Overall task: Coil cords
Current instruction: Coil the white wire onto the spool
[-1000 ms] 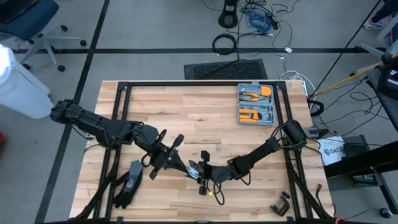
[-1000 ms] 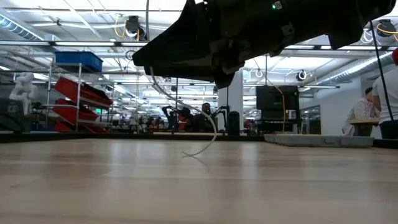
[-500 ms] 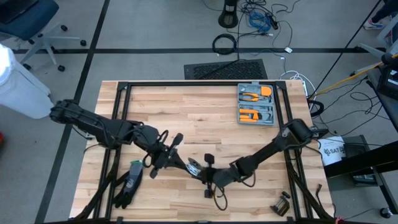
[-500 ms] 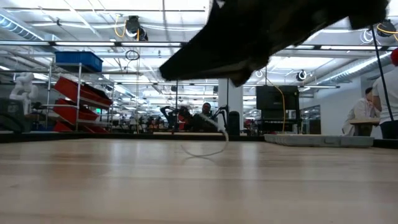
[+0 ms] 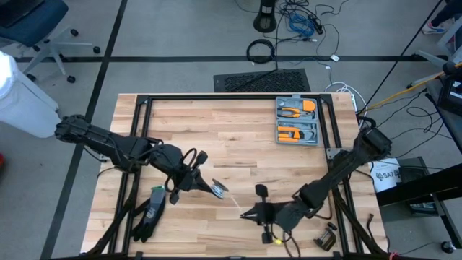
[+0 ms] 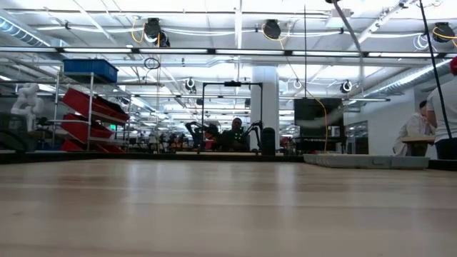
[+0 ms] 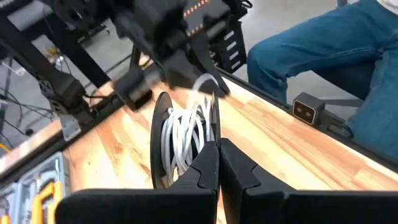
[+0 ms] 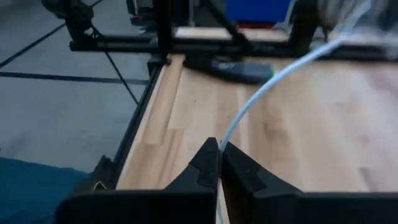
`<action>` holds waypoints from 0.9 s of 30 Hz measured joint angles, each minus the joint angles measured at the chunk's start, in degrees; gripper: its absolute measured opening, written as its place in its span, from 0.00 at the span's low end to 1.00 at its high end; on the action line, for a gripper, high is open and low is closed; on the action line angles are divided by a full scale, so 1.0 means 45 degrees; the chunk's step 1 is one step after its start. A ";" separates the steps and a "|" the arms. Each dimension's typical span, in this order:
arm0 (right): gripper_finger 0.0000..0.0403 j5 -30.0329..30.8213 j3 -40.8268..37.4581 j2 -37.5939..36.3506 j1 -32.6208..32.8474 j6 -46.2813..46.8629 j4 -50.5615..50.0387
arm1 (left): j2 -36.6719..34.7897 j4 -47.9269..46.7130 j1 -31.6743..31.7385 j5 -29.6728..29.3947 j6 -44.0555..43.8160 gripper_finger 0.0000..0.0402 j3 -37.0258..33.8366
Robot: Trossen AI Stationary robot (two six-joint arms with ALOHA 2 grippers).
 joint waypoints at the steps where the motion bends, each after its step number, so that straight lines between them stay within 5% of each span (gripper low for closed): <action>1: 0.00 0.0156 0.0000 -0.0191 0.0033 -0.0209 -0.0049 | 0.0023 -0.0013 0.0000 -0.0001 -0.0080 0.00 0.0000; 7: 0.00 0.2041 0.0000 -0.1165 -0.0003 -0.1850 -0.0172 | 0.0075 -0.0183 -0.0005 0.0003 -0.0170 0.00 0.0000; 14: 0.00 0.2020 0.0890 -0.1408 -0.0301 -0.3047 -0.0667 | 0.0420 -0.0204 0.0109 -0.0032 -0.0165 0.00 0.0000; 27: 0.00 0.1971 0.1292 -0.1354 0.1464 0.0402 -0.3358 | 0.0056 0.1212 -0.0219 -0.0185 -0.0049 0.00 0.0000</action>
